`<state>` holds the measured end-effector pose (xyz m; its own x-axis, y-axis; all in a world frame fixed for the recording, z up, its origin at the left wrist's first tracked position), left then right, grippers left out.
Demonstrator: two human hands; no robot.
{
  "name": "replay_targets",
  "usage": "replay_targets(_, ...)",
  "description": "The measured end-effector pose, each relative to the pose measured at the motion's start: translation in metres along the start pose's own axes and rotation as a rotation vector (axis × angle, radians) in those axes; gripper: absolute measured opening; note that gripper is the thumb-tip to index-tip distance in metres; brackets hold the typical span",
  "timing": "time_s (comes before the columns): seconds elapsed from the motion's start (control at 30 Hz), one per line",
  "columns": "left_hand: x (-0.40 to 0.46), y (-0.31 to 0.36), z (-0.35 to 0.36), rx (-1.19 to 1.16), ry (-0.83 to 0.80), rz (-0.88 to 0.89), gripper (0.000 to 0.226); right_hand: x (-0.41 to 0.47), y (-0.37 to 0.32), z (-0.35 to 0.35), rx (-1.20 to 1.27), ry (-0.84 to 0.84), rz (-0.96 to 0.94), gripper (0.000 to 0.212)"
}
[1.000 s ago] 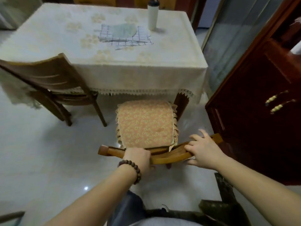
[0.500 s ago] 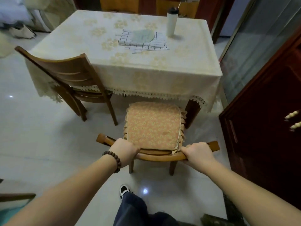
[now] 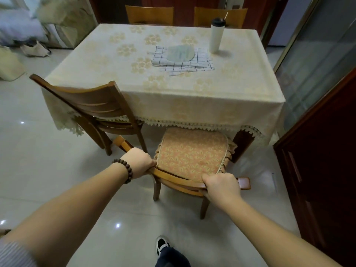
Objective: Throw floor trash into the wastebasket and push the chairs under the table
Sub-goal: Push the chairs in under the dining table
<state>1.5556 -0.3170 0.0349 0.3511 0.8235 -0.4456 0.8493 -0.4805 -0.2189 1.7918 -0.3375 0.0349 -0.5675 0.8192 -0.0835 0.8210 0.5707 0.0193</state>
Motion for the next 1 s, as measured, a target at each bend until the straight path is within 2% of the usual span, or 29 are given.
replay_targets(0.23,0.029,-0.021,-0.007,-0.011,0.063,0.051,0.017,0.043,0.026,-0.004,-0.147,-0.017,-0.006,0.03)
replay_targets(0.47,0.066,-0.022,-0.03,-0.048,0.113,0.004,0.009,0.078,0.08,-0.007,-0.148,-0.05,-0.057,0.041)
replay_targets(0.87,0.14,-0.032,-0.071,-0.111,0.172,-0.046,0.008,0.14,0.158,-0.022,-0.119,-0.082,-0.137,0.029)
replay_targets(1.0,0.172,-0.046,-0.082,-0.096,0.163,-0.054,0.013,0.168,0.181,-0.021,-0.134,-0.092,-0.126,0.027)
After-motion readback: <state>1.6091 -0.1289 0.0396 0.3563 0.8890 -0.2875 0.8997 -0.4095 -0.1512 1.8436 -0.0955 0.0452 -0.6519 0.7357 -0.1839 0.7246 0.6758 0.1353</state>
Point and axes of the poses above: each hand's wrist, its own x-axis towards the middle knuckle, its own z-axis out of the palm, y = z × x, the point moved 5 cm from there along x, towards the middle knuckle
